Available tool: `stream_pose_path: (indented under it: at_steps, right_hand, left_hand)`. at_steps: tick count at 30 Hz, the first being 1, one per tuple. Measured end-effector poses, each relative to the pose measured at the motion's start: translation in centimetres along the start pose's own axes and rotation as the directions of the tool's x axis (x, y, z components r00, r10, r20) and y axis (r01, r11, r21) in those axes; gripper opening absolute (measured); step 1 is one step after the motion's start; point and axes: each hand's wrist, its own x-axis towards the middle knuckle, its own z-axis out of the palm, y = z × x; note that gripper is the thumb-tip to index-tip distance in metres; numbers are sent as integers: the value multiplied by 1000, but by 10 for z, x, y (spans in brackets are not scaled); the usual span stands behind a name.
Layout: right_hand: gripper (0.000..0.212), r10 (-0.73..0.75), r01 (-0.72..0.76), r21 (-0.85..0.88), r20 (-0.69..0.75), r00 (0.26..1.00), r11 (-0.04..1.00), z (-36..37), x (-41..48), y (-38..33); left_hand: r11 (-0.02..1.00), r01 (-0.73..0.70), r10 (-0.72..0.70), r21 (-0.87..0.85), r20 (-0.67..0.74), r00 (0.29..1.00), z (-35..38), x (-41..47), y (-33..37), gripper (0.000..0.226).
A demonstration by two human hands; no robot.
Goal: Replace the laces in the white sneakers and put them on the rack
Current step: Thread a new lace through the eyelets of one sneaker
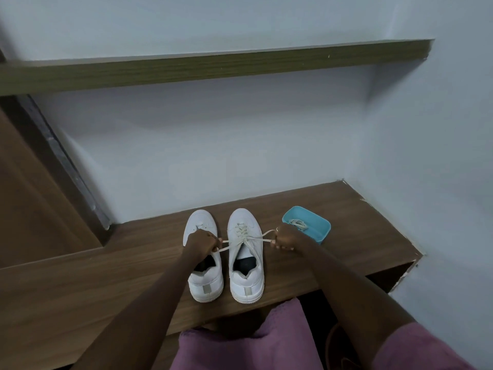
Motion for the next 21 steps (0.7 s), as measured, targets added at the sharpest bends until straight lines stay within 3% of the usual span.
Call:
stream_pose_path:
  at_steps: [4,9,13,17,21]
  right_hand:
    - [30,22,-25,-157,-20,1000,987,-19,2,16]
    - [33,12,-33,-213,-95,995,977,-13,3,24]
    - [19,149,-147,52,-31,988,988,-13,-4,19]
    - [31,283,-282,336,46,958,899,-6,-1,20]
    - [34,335,-275,479,-44,941,834,3,4,26]
  left_hand:
    - [996,36,-29,85,-82,996,1,14,15,32]
    - [944,-128,143,304,-28,989,13,35,64,34]
    - [888,-197,212,416,9,977,33,44,96,32]
    - [842,-143,140,520,46,989,50,48,103,40]
    - [835,-100,122,541,-6,992,57,53,100,36]
